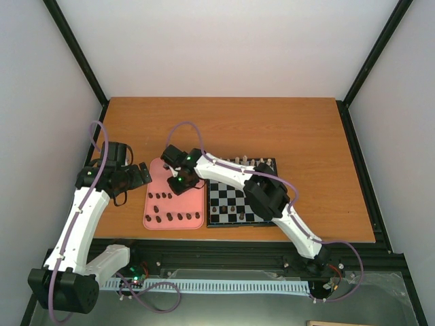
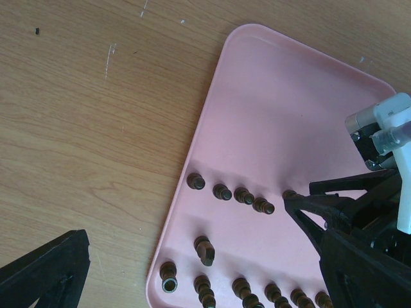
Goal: Set up the chess pieces on the board
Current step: Pick up the chess piece from the storage box.
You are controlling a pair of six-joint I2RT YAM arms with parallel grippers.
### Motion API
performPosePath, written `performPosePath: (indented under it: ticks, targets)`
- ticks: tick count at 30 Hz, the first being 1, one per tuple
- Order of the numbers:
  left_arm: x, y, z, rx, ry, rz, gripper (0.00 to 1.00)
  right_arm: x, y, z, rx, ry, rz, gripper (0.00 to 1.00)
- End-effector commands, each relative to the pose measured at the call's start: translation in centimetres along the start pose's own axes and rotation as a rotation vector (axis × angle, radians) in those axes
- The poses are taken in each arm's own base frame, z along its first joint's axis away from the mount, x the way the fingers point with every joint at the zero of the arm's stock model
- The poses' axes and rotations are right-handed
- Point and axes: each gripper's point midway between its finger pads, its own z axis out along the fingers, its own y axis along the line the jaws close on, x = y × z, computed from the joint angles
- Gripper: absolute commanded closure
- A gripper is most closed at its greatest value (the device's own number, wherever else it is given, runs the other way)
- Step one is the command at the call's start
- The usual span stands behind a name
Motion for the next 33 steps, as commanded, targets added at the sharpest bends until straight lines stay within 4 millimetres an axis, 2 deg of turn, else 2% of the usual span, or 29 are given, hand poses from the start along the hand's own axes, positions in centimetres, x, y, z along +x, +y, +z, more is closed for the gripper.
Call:
performPosePath:
  ticks: [1,6,12,15,18,23,27,28,31,33]
  targets:
    - [-0.3,0.3,-0.8,-0.006,-0.016,-0.003,0.00,-0.2,0.1,0.6,0.009,0.005,-0.020,0.67]
    - [-0.2,0.3,-0.7,-0.007,-0.015,-0.002,0.00,-0.3,0.0,0.9,0.019,0.014,-0.022,0.74]
    - [0.0,0.4,-0.8,-0.009,-0.013,-0.004,0.00,-0.2,-0.4,0.8,0.033,0.016,-0.018,0.95]
    - [0.0,0.4,-0.9,-0.006,-0.017,-0.008,0.00,-0.5,-0.3,0.0,0.038,-0.005,-0.027,0.97]
    - [0.1,0.5,-0.8,-0.005,-0.017,-0.009,0.00,-1.2,-0.3,-2.2,0.057,-0.052,-0.040,0.97]
    - [-0.1,0.4,-1.0,-0.001,-0.025,-0.008,0.00,-0.9,-1.2,-7.5,0.098,-0.127,-0.015,0.97]
    - [-0.1,0.2,-0.8,0.005,-0.024,-0.012,0.00,2.1,-4.4,-10.9,0.173,-0.137,0.061,0.97]
    - [0.0,0.2,-0.7,0.009,-0.021,-0.013,0.00,2.9,-5.3,-12.4,0.193,-0.157,0.081,0.97]
    - [0.2,0.0,-0.4,0.022,-0.011,-0.015,0.00,6.1,-7.7,-14.0,0.239,-0.150,0.145,0.97]
    - [0.3,-0.1,-0.3,0.026,-0.010,-0.016,0.00,8.3,-9.1,-14.3,0.271,-0.133,0.176,0.97]
